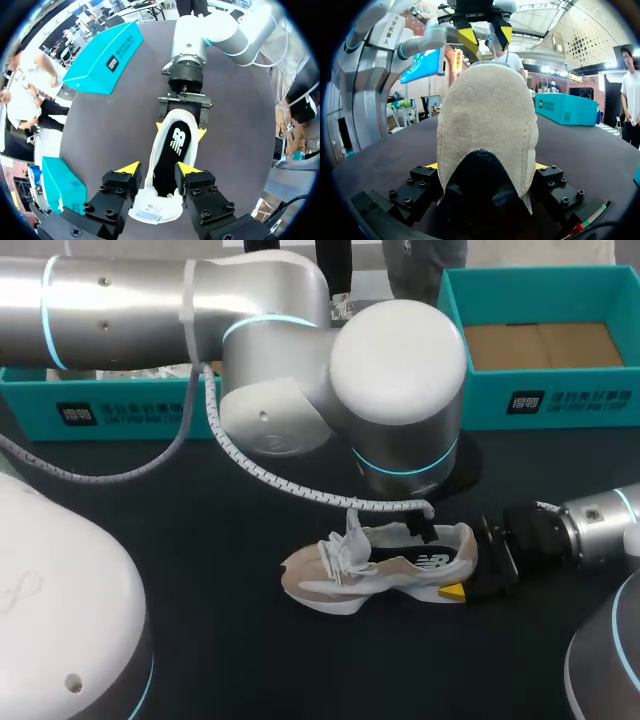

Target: Take the shoe out of the shoebox, open the shoe tongue, remove and reinsert the insole, then place the shoe into the shoebox

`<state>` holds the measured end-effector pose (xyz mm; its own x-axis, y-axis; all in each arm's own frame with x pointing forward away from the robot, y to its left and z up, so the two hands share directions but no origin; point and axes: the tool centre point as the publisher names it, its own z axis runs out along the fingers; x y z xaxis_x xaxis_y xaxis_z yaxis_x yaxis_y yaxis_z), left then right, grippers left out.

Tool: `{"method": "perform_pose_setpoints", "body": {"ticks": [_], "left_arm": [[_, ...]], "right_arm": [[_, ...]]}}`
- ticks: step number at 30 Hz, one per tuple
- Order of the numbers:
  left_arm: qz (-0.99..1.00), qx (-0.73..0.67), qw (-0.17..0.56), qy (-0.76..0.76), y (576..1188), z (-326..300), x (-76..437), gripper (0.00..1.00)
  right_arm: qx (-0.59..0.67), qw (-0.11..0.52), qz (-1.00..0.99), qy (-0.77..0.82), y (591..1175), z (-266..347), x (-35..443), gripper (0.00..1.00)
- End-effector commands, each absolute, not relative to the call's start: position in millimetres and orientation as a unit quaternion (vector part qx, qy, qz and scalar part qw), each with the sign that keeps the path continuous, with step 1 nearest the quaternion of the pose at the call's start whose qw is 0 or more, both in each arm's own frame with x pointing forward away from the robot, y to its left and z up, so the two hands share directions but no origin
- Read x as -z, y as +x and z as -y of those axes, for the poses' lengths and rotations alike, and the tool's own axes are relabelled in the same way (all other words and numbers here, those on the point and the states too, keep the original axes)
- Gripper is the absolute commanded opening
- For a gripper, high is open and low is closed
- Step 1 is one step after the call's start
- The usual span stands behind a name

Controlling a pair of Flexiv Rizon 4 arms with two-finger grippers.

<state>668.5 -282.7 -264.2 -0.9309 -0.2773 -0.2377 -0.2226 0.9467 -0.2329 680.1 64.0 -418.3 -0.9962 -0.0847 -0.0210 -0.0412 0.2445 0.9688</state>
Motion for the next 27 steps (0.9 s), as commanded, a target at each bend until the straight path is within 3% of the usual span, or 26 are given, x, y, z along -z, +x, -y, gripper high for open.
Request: {"method": "perform_pose_setpoints", "body": {"ticks": [1,17,27], "left_arm": [[-0.990,0.072,0.102,-0.059,673.9,293.6,268.6,0.00],[-0.990,0.072,0.102,-0.059,673.9,293.6,268.6,0.00],[-0.993,0.030,0.114,-0.020,668.3,293.6,302.3,0.00]], "right_arm": [[0.612,0.017,0.790,0.039,679.0,-67.3,421.9,0.00],[0.612,0.017,0.790,0.039,679.0,-67.3,421.9,0.00],[0.612,0.017,0.790,0.039,679.0,-67.3,421.9,0.00]]}}
